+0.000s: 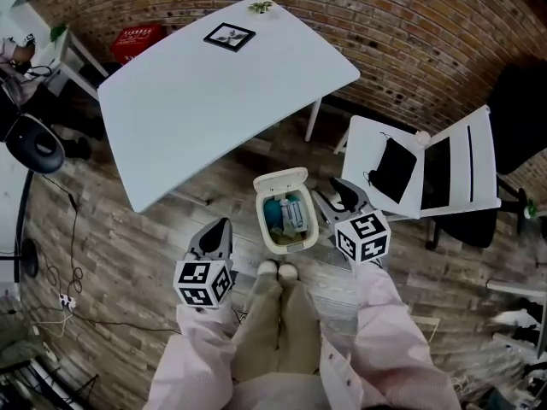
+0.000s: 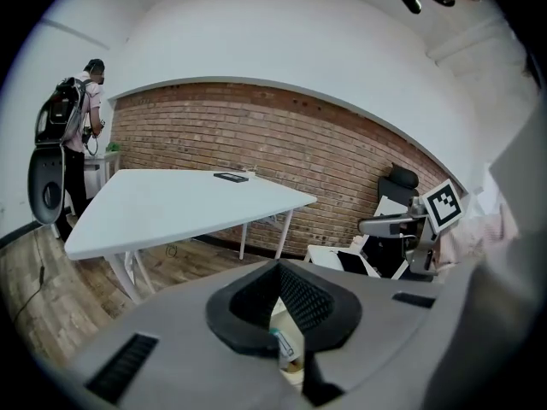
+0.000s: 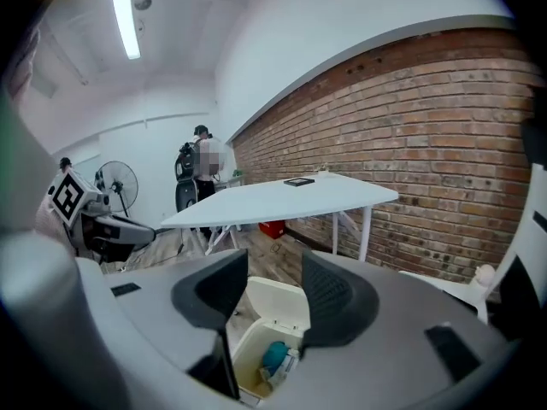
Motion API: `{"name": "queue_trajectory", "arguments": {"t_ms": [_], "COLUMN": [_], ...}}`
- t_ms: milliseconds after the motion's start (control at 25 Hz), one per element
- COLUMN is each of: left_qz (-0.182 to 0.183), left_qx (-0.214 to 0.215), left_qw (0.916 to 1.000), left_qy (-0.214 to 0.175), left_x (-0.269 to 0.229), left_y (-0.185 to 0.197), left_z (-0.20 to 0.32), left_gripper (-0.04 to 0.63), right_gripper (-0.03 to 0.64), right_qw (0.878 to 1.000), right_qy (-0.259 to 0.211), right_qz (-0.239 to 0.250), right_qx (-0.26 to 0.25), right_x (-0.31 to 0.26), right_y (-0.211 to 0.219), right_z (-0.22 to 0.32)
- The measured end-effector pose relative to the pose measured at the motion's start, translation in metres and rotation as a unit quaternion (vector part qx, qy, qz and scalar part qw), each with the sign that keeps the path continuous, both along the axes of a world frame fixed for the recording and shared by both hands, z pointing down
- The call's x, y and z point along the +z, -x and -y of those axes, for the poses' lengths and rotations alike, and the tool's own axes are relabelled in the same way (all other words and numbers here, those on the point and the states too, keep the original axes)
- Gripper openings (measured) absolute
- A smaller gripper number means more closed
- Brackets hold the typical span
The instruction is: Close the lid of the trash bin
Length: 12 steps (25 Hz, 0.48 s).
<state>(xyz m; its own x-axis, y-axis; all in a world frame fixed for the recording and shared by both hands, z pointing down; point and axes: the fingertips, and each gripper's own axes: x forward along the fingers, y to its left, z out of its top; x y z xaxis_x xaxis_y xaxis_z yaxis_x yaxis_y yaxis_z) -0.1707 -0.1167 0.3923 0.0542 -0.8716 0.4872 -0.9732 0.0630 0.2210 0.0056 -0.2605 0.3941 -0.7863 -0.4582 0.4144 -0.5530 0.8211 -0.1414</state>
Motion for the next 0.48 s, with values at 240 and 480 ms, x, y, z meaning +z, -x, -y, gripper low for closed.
{"name": "queue_trajectory", "arguments": {"t_ms": [240,480], "left_qz": [-0.025,-0.05], "left_qx": [0.001,0.001], "left_qw": [0.9993,0.9973], "left_qy": [0.029,0.053], "left_x": [0.048,0.095], "left_y": [0.006,0.007], "left_z": [0.014,0.026], "left_gripper": [-0.006,-0.006], "right_gripper": [0.183,0.183], "right_qw": [0.997,0.988], "right_qy": [-0.02,-0.038], "right_qz": [-0.049,-0.099], "right_qx": [-0.055,-0.115], "right_x": [0.036,0.073], "right_y": [0.029,0.053], "right_z": [0.023,0.04]}}
